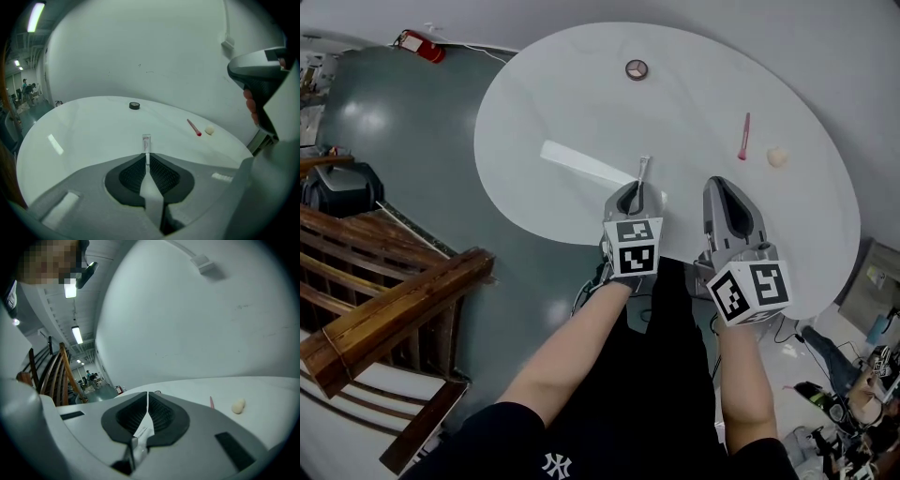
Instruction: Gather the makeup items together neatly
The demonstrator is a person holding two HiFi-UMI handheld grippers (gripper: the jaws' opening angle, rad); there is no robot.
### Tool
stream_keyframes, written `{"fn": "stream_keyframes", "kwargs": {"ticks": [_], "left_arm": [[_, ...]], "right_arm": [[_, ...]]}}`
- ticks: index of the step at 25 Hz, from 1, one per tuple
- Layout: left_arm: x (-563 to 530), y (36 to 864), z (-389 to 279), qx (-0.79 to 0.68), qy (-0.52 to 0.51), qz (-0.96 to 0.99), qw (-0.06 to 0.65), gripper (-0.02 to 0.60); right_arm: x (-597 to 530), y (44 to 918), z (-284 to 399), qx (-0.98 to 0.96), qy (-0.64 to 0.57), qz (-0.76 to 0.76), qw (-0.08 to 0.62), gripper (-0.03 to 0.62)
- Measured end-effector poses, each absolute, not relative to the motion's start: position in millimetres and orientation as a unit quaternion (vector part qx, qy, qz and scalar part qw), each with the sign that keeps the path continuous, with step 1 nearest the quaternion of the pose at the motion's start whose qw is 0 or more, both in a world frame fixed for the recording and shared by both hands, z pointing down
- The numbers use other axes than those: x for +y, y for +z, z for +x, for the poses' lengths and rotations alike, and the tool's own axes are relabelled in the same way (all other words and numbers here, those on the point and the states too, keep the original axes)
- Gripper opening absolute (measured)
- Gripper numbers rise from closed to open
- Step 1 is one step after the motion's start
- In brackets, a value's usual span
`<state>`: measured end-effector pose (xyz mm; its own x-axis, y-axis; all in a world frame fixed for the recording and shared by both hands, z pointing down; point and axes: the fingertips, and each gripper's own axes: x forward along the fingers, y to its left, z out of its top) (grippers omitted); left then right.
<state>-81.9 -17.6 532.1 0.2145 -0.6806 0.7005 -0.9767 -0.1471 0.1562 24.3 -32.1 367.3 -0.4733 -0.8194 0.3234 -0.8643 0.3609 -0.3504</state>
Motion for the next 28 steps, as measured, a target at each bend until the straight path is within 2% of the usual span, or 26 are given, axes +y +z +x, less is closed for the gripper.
{"fn": "stream_keyframes", "kwargs": {"ticks": [28], "left_arm": [[7.2, 555.5, -29.8, -0.557, 0.245, 0.723, 0.326, 0.034]], "right_arm": [[-5.6, 383.3, 70.0, -0.804, 0.255, 0.536, 0.045, 0.018]]}}
